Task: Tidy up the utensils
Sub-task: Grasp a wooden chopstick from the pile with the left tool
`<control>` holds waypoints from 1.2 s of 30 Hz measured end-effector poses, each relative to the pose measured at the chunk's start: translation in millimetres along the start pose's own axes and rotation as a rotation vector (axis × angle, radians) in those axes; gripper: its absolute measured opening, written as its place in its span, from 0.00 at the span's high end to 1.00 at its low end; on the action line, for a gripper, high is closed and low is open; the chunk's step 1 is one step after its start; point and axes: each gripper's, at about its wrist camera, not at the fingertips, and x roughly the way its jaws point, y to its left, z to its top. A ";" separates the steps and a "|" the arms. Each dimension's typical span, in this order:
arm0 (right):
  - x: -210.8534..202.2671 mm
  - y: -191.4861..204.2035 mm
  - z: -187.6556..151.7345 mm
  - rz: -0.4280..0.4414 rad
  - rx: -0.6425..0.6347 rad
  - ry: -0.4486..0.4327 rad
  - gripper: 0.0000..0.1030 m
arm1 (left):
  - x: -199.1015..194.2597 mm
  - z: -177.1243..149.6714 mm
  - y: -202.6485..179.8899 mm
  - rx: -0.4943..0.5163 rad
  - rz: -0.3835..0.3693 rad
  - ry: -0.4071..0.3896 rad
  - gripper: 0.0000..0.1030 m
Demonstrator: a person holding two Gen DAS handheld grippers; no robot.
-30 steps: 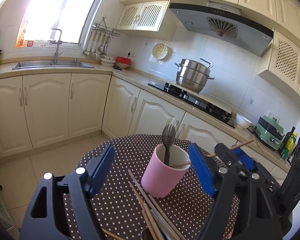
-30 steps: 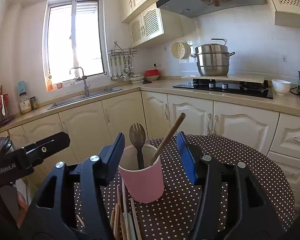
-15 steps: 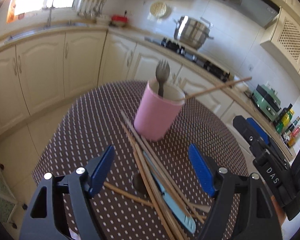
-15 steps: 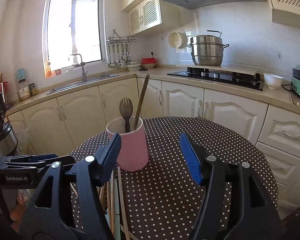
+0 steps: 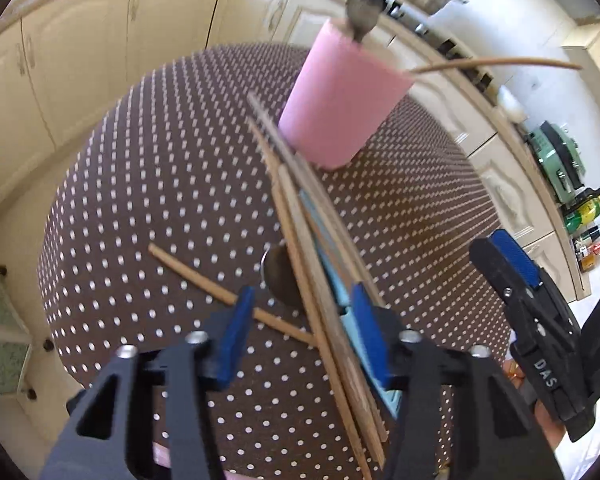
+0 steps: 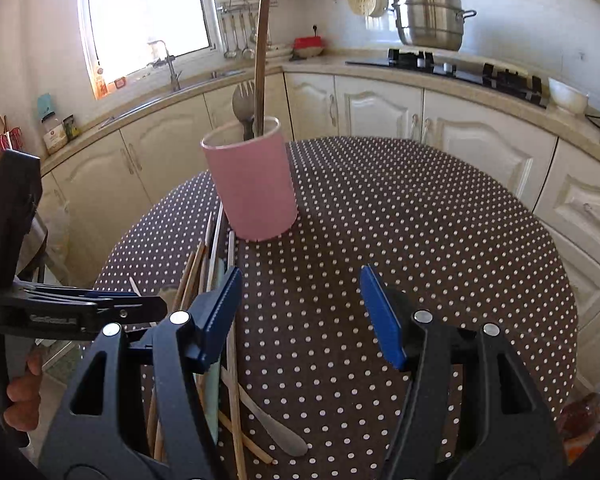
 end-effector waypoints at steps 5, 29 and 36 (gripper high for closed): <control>8.0 -1.0 -2.8 0.012 0.001 0.042 0.41 | 13.2 -4.0 -3.5 0.006 0.008 0.036 0.65; 29.9 5.2 2.2 0.048 -0.024 0.138 0.41 | 36.4 4.5 -20.9 -0.029 -0.085 0.053 0.95; 41.3 19.0 6.9 0.060 -0.078 0.197 0.41 | 19.5 7.2 -8.6 -0.042 -0.062 -0.004 0.95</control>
